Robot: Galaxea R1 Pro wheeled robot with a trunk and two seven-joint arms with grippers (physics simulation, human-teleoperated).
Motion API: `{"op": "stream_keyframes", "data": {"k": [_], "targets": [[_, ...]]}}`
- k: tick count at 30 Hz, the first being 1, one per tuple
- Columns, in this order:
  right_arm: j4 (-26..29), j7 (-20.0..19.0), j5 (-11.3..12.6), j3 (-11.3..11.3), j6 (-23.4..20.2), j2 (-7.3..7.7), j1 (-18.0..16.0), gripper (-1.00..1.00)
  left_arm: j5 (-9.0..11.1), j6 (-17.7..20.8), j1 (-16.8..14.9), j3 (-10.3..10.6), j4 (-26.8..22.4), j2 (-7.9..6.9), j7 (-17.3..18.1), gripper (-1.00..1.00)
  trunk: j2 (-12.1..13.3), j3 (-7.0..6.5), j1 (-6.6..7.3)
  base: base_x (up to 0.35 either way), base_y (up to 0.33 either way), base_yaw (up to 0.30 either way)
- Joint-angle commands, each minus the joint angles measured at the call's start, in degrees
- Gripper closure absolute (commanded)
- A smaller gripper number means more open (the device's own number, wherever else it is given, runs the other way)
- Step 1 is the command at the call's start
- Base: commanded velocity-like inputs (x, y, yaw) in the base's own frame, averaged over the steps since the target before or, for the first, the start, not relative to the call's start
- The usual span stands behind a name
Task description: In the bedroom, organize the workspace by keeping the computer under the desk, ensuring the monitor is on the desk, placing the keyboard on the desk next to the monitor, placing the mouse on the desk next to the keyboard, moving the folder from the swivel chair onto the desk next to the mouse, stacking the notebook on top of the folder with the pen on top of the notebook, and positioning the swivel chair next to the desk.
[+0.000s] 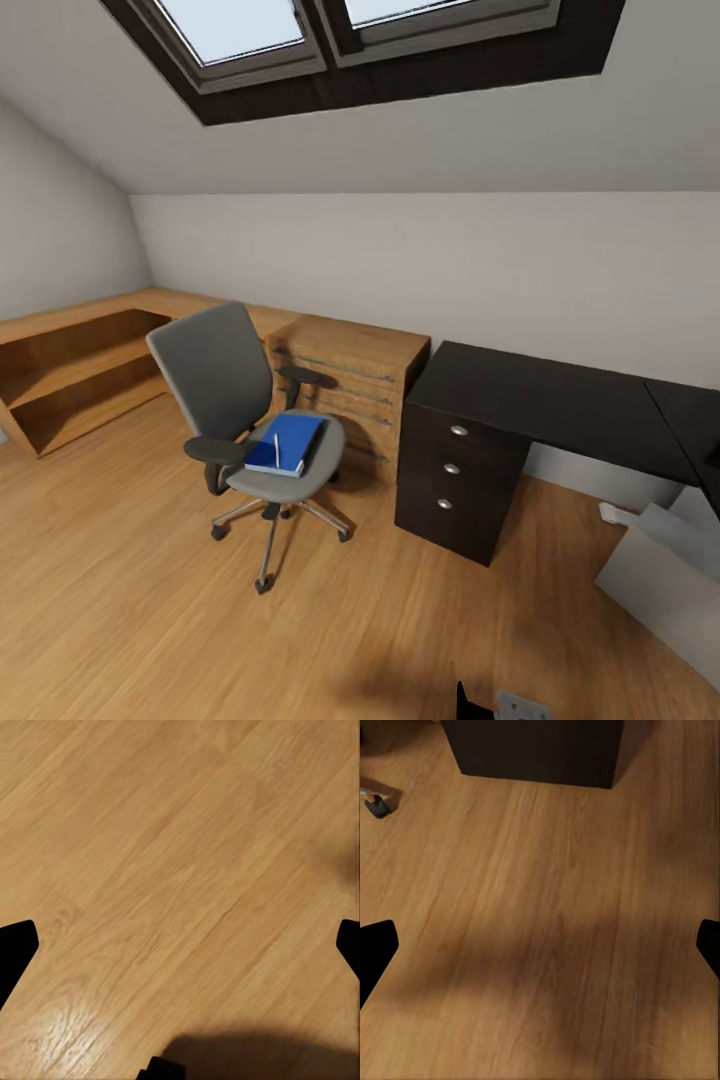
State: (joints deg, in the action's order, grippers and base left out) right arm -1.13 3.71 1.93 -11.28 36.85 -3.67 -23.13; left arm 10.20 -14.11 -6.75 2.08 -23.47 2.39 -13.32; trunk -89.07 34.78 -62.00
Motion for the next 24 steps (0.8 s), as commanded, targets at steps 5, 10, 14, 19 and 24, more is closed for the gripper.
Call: {"op": "stream_keyframes", "data": {"k": [5,10,14,19,24], "targets": [[-0.15,0.07,0.18,0.03,0.24,-0.02,-0.07,-1.00,0.45,-0.36,-0.02,0.22,0.01,0.05,-0.14,-1.00,-0.02,0.08,-0.02,0.104,0.000,-0.269],[-0.15,0.07,0.18,0.03,0.24,-0.02,-0.07,-1.00,0.44,-0.39,-0.02,0.28,0.01,0.07,-0.12,-1.00,-0.02,0.08,-0.02,0.022,0.000,-0.270],[-0.13,0.07,0.18,0.03,0.24,-0.02,-0.07,-1.00,0.44,-0.39,-0.02,0.31,0.01,0.07,-0.12,-1.00,-0.02,0.08,-0.02,0.004,0.000,-0.270],[-0.13,0.07,0.18,0.03,0.24,-0.02,-0.07,-1.00,0.43,-0.39,-0.02,0.36,0.06,0.07,-0.12,-1.00,-0.02,0.08,-0.02,-0.024,0.011,-0.270],[-0.11,0.07,0.18,0.03,0.24,-0.02,-0.07,-1.00,0.43,-0.39,-0.02,0.38,0.09,0.07,-0.12,-1.00,-0.02,0.08,-0.02,-0.220,0.143,-0.272]]}}
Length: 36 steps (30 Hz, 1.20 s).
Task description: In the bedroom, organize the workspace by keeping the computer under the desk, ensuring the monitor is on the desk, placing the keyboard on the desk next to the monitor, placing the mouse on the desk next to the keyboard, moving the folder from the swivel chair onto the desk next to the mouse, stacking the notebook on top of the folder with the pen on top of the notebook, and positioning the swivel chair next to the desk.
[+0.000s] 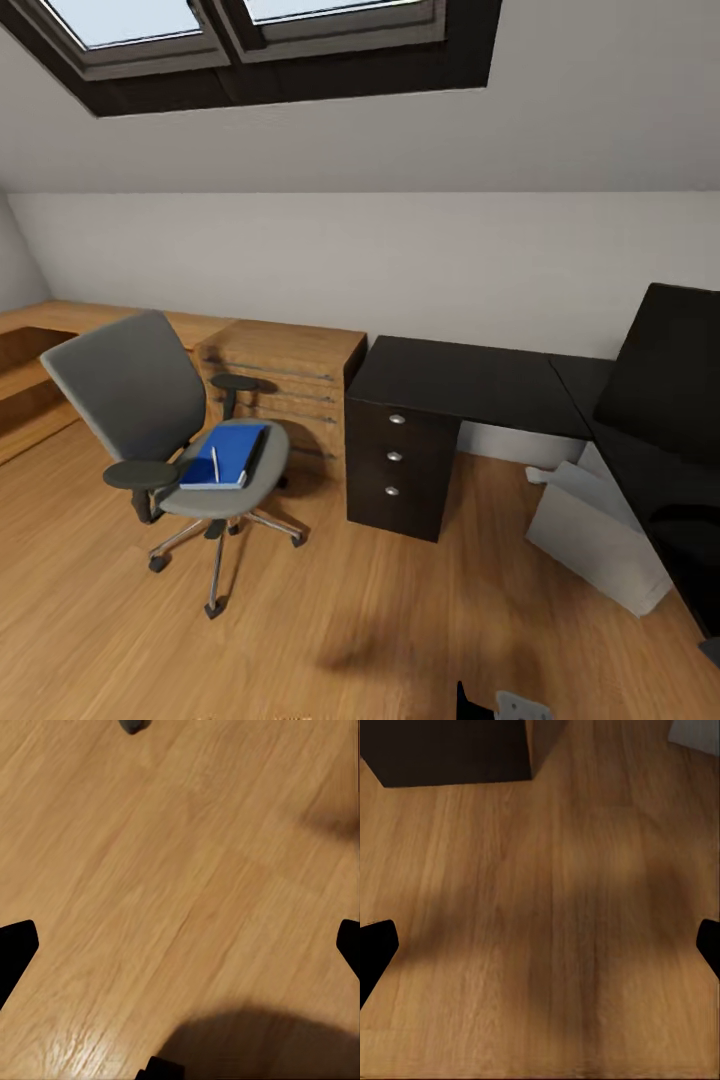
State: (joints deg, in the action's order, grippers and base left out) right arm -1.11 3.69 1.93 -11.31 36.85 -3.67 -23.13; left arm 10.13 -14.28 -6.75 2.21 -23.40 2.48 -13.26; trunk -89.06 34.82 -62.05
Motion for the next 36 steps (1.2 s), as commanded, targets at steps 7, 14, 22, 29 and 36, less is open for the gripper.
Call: {"op": "stream_keyframes", "data": {"k": [7,14,22,29,36], "targets": [[-0.12,0.09,0.18,0.06,0.24,-0.02,-0.07,-1.00,0.50,-0.23,-0.02,0.19,0.02,-0.02,-0.19,-1.00,-0.03,0.05,0.03,-0.164,0.112,-0.273],[-0.16,0.09,0.20,0.06,0.24,-0.02,-0.07,-1.00,0.42,-0.27,-0.02,0.32,0.01,0.00,-0.19,-1.00,-0.03,0.05,0.03,-0.023,0.016,-0.190],[-0.12,-0.06,0.11,0.06,0.24,0.06,-0.07,-1.00,0.36,-0.39,-0.02,0.51,-0.02,-0.01,-0.23,-1.00,1.57,-0.67,0.91,-0.002,0.002,-0.024],[-0.12,-0.09,0.09,0.06,0.16,0.15,-0.07,-1.00,0.53,-0.23,-0.02,0.41,-0.06,0.01,-0.84,-1.00,4.38,-1.92,2.45,-0.023,0.000,0.000],[-0.12,-0.09,0.09,0.06,0.11,0.16,-0.07,-1.00,0.59,-0.23,-0.02,0.34,-0.06,0.05,-0.89,-1.00,7.18,-3.18,3.98,-0.285,0.000,0.000]]}}
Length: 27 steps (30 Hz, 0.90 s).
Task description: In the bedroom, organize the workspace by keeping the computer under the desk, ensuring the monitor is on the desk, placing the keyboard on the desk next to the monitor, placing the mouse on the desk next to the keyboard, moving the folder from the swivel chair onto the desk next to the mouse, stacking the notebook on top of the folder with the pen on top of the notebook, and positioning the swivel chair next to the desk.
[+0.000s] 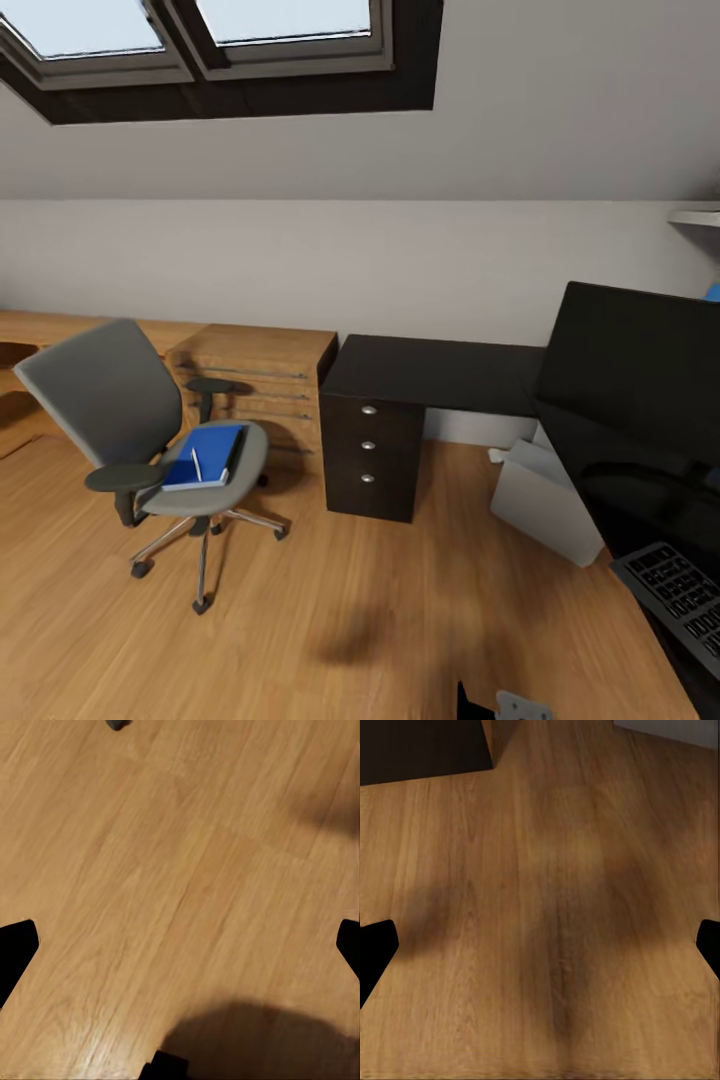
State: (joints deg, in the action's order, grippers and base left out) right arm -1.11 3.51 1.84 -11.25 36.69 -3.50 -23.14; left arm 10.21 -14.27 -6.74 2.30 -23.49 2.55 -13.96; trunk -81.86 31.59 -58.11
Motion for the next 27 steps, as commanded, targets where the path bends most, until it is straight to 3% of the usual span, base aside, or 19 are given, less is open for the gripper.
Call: {"op": "stream_keyframes", "data": {"k": [1,27], "targets": [[-0.12,0.09,0.18,0.00,0.25,-0.01,-0.06,-1.00,0.51,-0.23,-0.03,0.25,0.02,-0.01,-0.19,-1.00,0.38,-0.13,0.26,-0.332,0.000,0.000],[-0.08,0.09,0.10,0.03,0.01,-0.01,-0.06,-1.00,0.43,-0.31,-0.03,0.25,0.02,0.00,-0.19,-1.00,10.81,-4.80,5.97,-0.343,-0.066,0.000]]}}
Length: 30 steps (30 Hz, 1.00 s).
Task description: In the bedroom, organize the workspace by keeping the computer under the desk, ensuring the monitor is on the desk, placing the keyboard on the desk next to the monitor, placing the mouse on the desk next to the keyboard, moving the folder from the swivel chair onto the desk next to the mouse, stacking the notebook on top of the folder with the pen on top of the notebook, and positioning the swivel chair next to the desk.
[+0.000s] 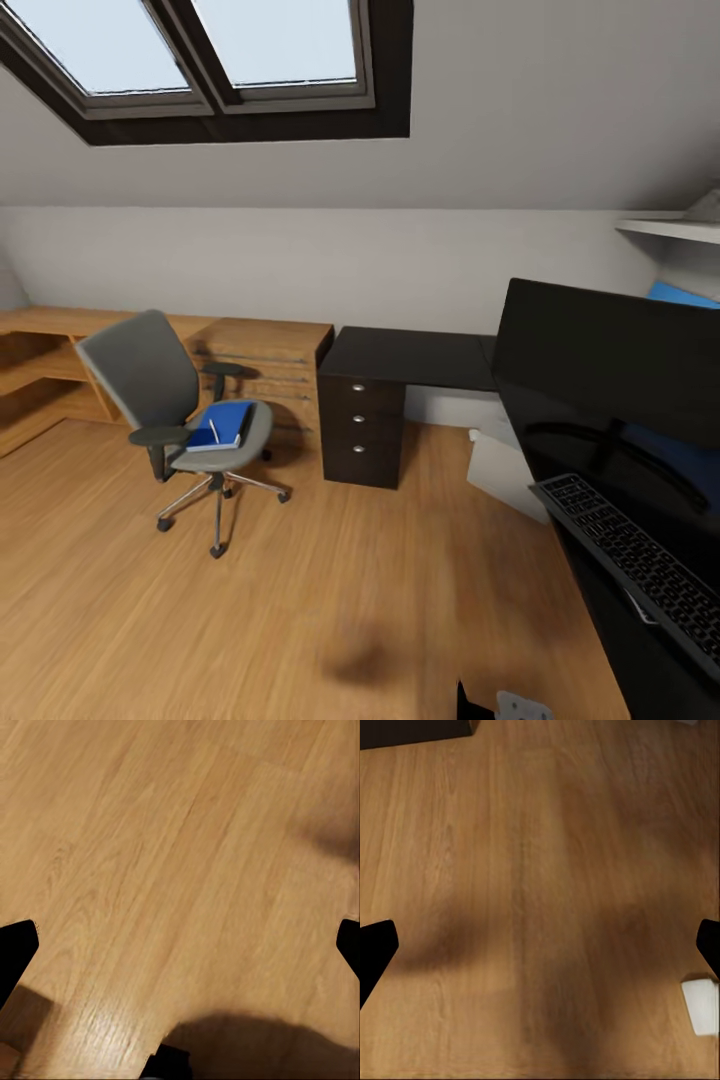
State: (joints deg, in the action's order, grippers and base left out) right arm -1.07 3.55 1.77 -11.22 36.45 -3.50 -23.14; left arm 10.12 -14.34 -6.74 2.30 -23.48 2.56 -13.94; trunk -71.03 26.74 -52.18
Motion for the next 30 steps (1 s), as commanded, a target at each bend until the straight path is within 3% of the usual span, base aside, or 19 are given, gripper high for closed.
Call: {"op": "stream_keyframes", "data": {"k": [1,15,30], "targets": [[-0.11,0.05,0.17,0.01,0.25,-0.01,-0.06,-1.00,0.51,-0.22,-0.03,0.25,0.02,-0.02,-0.21,-1.00,0.38,-0.13,0.26,-0.344,-0.122,0.000],[-0.20,0.11,0.21,0.06,0.20,-0.17,-0.06,-1.00,0.51,-0.11,-0.03,0.34,0.02,-0.02,-0.27,-1.00,5.99,-2.64,3.34,-0.341,-0.137,0.000],[-0.19,0.14,0.25,0.06,0.21,-0.55,-0.06,-1.00,0.24,0.07,-0.03,0.49,0.02,0.23,-0.28,-1.00,12.01,-5.31,6.63,-0.290,-0.237,-0.116]]}}
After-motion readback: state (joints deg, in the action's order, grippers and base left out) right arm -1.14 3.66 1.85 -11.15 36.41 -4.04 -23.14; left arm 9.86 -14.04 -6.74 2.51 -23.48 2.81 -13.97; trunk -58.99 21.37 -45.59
